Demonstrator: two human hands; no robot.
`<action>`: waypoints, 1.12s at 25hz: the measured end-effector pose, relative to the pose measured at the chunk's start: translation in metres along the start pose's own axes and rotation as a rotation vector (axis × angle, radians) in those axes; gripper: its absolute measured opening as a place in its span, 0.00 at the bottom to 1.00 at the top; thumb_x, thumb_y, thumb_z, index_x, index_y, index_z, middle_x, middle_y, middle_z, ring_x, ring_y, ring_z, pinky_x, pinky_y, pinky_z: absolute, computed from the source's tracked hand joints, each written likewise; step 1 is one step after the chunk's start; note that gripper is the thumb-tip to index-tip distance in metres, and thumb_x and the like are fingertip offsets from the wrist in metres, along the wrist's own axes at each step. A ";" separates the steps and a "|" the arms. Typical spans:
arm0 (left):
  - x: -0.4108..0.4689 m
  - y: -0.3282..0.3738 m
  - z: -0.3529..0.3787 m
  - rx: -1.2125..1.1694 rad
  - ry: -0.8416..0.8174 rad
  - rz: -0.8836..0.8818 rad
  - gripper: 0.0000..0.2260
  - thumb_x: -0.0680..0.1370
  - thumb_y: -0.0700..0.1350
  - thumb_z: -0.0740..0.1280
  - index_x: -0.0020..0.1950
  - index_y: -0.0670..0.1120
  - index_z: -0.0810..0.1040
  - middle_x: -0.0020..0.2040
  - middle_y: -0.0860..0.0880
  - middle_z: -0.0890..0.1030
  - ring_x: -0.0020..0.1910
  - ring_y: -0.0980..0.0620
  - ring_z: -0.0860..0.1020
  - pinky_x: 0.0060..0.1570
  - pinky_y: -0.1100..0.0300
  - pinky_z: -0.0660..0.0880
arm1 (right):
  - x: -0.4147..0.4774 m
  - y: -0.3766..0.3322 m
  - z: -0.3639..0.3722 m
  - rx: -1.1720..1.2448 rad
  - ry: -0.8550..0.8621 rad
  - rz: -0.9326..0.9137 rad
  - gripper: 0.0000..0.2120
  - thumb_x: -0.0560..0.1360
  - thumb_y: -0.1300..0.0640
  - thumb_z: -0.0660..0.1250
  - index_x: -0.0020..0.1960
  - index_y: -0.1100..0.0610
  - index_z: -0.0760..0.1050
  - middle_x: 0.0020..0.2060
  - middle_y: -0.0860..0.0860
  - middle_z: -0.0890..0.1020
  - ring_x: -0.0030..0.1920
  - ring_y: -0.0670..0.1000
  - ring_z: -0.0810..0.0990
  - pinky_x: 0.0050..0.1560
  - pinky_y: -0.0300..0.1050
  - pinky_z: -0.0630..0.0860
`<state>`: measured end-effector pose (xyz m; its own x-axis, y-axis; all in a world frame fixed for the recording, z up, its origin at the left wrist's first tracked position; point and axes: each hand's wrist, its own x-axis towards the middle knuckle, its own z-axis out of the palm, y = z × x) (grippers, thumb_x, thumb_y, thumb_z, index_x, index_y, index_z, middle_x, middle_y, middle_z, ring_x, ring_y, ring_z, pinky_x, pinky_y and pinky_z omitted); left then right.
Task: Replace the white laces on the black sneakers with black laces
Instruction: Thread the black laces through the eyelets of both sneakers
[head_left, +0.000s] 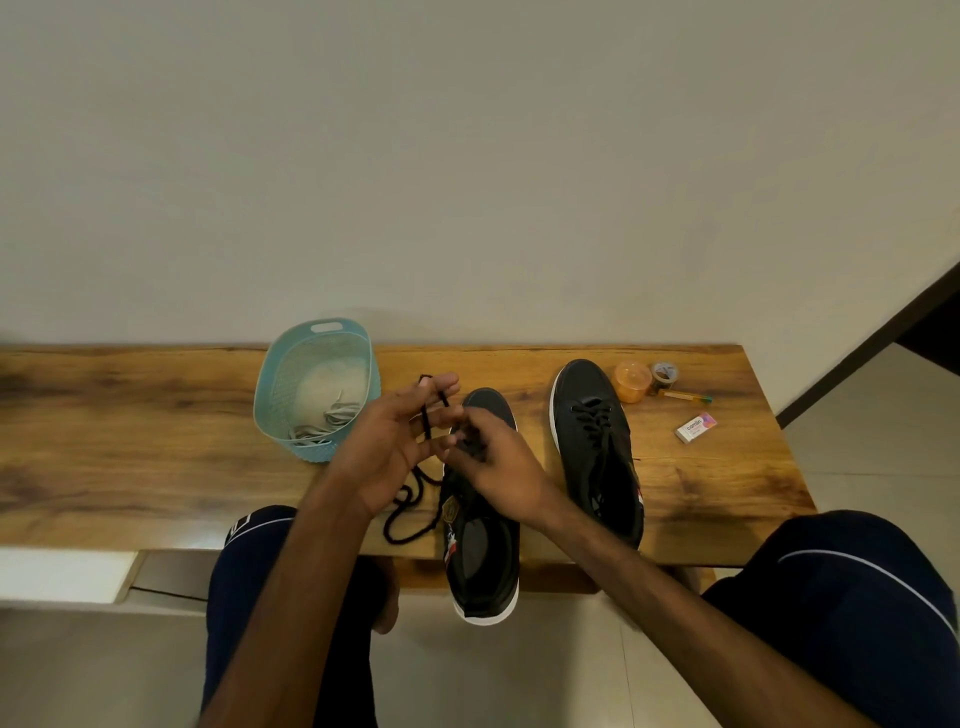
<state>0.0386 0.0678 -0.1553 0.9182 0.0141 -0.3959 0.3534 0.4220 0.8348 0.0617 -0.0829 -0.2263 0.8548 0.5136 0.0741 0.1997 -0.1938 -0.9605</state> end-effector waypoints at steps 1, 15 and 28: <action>-0.002 0.001 0.000 -0.094 -0.039 -0.008 0.13 0.83 0.44 0.58 0.61 0.42 0.79 0.60 0.45 0.82 0.53 0.50 0.82 0.43 0.57 0.81 | 0.000 -0.005 0.004 0.097 -0.061 0.007 0.18 0.78 0.57 0.68 0.67 0.50 0.72 0.55 0.37 0.78 0.59 0.41 0.77 0.59 0.41 0.76; 0.010 0.014 -0.052 1.597 0.735 0.013 0.09 0.81 0.41 0.61 0.56 0.37 0.76 0.53 0.37 0.79 0.51 0.36 0.79 0.44 0.48 0.74 | 0.005 -0.017 -0.072 0.161 0.094 0.076 0.07 0.80 0.61 0.66 0.54 0.62 0.80 0.36 0.51 0.78 0.37 0.43 0.76 0.42 0.38 0.74; 0.017 0.000 -0.021 1.322 0.068 0.317 0.20 0.82 0.40 0.62 0.75 0.46 0.66 0.75 0.45 0.65 0.74 0.47 0.64 0.71 0.46 0.65 | 0.006 -0.019 -0.069 -0.042 0.046 -0.002 0.07 0.80 0.67 0.63 0.56 0.59 0.71 0.42 0.52 0.86 0.40 0.43 0.82 0.41 0.39 0.77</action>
<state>0.0499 0.0868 -0.1703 0.9944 0.0082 -0.1058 0.0721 -0.7834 0.6174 0.0959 -0.1345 -0.1891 0.8755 0.4749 0.0892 0.2203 -0.2280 -0.9484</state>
